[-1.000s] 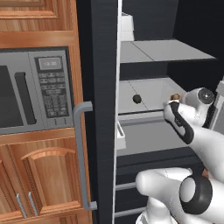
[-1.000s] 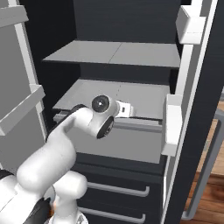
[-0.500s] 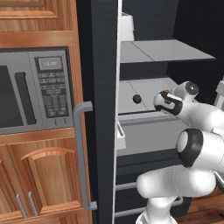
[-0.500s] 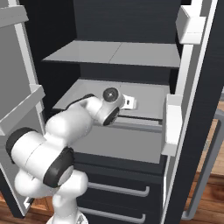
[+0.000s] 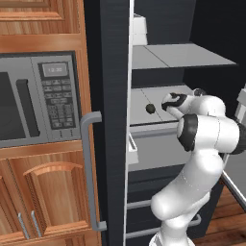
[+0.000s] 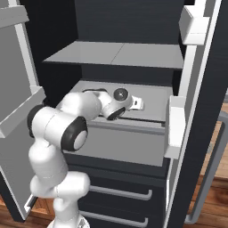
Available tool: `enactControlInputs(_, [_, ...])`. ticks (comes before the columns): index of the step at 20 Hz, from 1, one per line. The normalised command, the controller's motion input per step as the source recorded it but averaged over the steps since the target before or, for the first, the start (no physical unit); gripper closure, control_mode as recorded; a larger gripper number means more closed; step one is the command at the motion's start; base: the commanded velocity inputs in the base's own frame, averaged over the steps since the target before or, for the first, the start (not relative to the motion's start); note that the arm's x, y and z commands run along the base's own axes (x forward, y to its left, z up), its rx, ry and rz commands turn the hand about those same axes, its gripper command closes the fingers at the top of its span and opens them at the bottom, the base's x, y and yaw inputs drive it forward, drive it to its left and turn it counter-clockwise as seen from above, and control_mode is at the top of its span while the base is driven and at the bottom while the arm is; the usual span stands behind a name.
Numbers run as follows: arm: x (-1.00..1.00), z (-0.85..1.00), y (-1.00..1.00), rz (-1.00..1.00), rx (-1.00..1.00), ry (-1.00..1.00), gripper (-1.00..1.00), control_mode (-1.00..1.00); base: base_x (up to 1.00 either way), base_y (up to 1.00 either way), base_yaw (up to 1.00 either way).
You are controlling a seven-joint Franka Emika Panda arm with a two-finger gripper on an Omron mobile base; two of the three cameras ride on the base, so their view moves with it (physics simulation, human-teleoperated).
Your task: Move the bell pepper and bread from the top shelf to the second highest shelf to make space. Then, place the pitcher from the counter on the cleared top shelf.
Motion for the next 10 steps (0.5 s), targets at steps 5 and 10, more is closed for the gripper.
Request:
enactControlInputs(5, [0.43, -0.15, -0.01, 0.0, 0.0, -0.01, -1.0, -1.0, 0.0, 0.0, 0.0])
enactControlInputs(10, [-0.08, 0.13, 0.0, 0.0, 0.0, -0.02, -1.0, -1.0, 0.0, 0.0, 0.0])
